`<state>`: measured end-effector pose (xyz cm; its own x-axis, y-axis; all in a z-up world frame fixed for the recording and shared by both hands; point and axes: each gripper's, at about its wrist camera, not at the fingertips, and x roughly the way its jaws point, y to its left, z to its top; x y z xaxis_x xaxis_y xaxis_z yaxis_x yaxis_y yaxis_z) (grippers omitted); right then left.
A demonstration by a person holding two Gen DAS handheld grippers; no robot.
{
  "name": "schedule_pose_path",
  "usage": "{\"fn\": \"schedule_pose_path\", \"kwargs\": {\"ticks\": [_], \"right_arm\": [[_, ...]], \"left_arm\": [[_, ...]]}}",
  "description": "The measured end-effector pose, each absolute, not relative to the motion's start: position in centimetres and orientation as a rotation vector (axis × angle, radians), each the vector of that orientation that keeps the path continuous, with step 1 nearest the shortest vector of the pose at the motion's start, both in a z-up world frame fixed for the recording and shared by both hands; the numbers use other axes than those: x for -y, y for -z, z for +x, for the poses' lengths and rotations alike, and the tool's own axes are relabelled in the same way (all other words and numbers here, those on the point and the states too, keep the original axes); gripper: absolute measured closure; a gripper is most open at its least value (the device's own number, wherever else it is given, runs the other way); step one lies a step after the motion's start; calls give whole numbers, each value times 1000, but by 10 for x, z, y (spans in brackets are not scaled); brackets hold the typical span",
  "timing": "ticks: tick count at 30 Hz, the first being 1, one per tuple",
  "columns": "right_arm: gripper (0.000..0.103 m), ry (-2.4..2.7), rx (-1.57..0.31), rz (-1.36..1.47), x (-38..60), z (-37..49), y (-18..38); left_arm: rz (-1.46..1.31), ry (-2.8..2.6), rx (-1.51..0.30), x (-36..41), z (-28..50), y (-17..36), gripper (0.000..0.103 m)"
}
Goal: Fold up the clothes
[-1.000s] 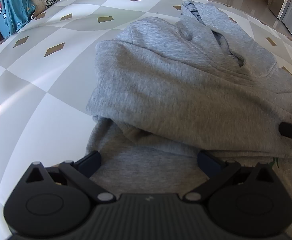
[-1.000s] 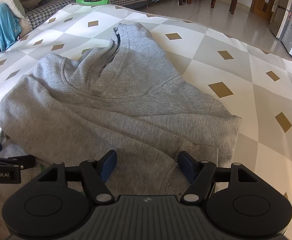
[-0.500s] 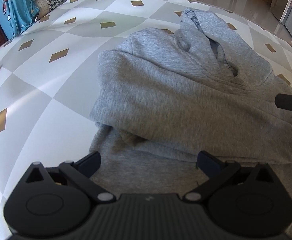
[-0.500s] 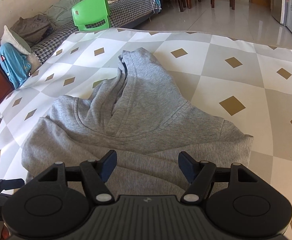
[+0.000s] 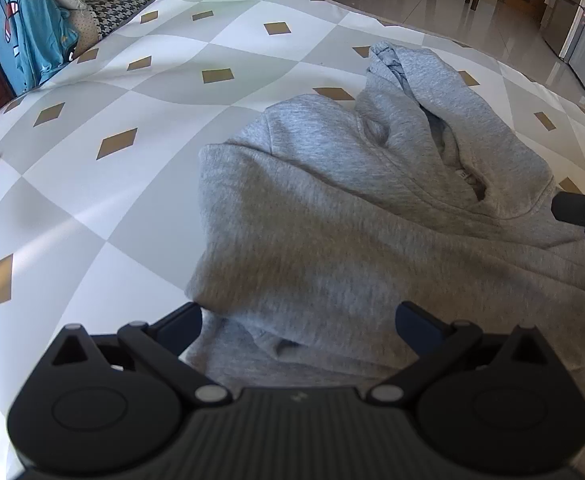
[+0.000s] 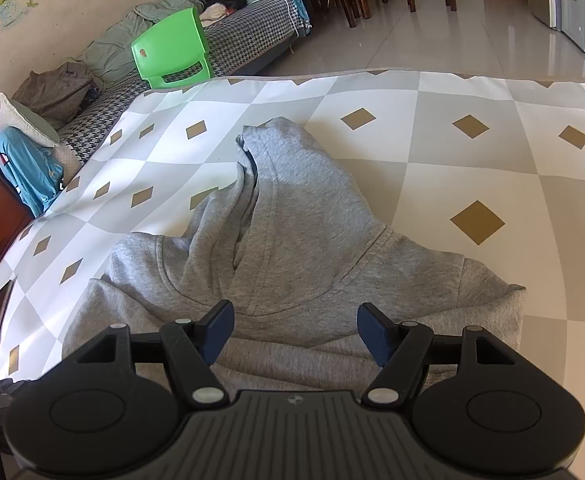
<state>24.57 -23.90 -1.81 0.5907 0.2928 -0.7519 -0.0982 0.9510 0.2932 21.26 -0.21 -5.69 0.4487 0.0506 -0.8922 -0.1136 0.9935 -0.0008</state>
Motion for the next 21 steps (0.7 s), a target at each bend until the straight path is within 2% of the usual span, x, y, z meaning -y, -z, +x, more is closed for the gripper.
{"fn": "schedule_pose_path", "kwargs": {"ticks": [6, 21], "right_arm": [[35, -222, -915, 241, 239, 251, 18], [35, -201, -903, 294, 244, 278, 19]], "left_arm": [[-106, -116, -1181, -8, 220, 76, 0], [-103, -113, -1198, -9, 222, 79, 0]]}}
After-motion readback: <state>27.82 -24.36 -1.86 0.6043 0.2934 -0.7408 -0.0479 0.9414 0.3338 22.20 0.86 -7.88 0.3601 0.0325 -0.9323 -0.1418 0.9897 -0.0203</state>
